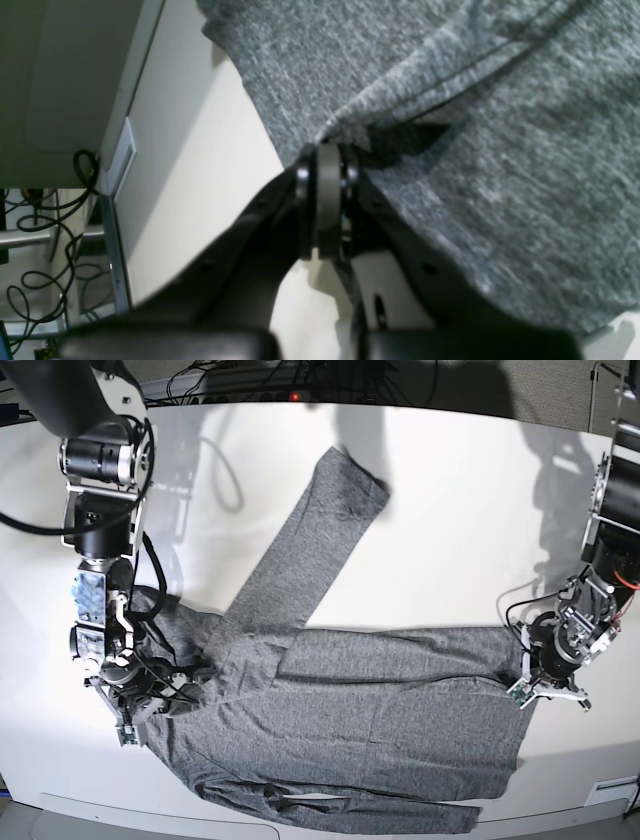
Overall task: Fold the T-shirt properly
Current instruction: 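Lower the folded sleeve onto the shirt and release with the right gripper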
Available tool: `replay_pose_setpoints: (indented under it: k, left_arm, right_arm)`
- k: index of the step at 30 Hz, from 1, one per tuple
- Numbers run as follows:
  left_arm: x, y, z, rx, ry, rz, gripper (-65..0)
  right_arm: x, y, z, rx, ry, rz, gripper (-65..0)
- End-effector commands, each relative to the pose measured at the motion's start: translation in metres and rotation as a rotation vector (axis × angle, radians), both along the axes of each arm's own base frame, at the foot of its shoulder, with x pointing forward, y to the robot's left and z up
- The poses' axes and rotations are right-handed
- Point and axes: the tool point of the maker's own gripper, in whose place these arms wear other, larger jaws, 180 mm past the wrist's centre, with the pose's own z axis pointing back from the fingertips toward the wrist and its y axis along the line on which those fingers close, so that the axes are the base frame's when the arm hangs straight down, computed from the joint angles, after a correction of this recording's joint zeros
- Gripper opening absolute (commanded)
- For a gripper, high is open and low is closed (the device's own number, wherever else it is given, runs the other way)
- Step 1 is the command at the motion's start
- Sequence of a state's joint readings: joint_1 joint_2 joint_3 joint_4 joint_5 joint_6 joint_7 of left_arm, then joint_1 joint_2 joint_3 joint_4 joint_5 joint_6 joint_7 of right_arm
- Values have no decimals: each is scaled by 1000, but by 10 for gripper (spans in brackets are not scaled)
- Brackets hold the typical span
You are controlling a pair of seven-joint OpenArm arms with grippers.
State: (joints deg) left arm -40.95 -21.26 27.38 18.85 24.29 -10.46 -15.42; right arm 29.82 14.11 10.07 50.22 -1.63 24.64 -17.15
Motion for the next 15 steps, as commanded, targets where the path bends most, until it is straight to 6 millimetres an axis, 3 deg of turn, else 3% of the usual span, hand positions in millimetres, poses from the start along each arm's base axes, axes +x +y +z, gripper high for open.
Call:
replay_pose_setpoints:
  k: [1,2,4,11,15]
  left_arm:
    - [17,6,25,-3,-70,8,-650]
    - [17,6,25,-3,-70,8,-650]
    - [17,6,25,-3,-71,8,-650]
    - [17,5,25,-3,-71,8,-650]
    - [17,6,26,-2,-71,8,-650]
  right_arm:
    - [16,-5,28,-5,-79,-6,-502]
    - [16,-5,29,-6,-84,-6,-432]
    - [17,-6,31,-22,-101,-2,-353]
    - [19,-14,35,-62,-124,-30,-344]
    - [20,-31,42,-85,-159,-109,-344]
